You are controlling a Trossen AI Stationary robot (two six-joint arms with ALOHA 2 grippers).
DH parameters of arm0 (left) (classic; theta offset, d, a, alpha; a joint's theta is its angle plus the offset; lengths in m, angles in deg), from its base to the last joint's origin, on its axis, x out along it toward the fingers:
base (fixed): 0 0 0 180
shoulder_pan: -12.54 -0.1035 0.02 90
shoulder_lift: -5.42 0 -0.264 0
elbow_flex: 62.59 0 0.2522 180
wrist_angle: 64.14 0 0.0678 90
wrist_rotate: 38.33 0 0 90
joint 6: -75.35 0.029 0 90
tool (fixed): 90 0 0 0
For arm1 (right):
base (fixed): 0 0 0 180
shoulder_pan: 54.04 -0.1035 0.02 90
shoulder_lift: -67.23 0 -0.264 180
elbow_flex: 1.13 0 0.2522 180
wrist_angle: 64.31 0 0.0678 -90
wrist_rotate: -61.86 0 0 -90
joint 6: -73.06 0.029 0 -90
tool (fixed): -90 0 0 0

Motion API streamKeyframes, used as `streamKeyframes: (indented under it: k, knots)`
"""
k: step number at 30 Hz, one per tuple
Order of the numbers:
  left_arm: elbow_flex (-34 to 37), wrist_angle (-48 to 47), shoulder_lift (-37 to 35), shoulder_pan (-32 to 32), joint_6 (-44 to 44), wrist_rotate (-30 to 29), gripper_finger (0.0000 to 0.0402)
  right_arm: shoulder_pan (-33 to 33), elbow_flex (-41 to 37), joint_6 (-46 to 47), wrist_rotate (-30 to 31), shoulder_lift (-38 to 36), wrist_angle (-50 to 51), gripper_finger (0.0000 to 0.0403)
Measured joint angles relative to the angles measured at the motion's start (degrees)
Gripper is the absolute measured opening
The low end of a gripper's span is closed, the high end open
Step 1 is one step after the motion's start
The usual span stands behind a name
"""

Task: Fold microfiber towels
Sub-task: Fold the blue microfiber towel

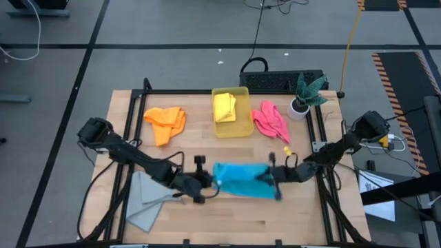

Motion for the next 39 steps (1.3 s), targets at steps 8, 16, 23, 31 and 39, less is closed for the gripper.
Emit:
streamKeyframes:
  k: [8,16,23,31,39]
  knots:
    - [-0.04,16.98,-4.57,8.32,9.75,5.55,0.0004,-5.55,5.61,-2.46,-28.33,-0.04,-20.92,0.0004]
    - [-0.09,10.36,-5.16,5.41,3.79,-17.39,0.0004,-8.41,6.48,-14.47,13.89,-0.04,-16.61,0.0004]
    - [1.2,-1.31,-0.21,-4.24,-11.74,-22.4,0.0005,-3.97,3.08,-7.66,49.43,-0.02,3.07,0.0004]
    - [2.86,0.29,5.74,-7.65,-14.83,-21.71,0.0005,-0.64,-1.85,3.82,44.33,0.0,6.69,0.0004]
    - [2.86,5.35,-1.12,-0.14,-8.98,-18.7,0.0004,-5.2,-1.85,-10.06,21.87,0.02,-16.02,0.0004]
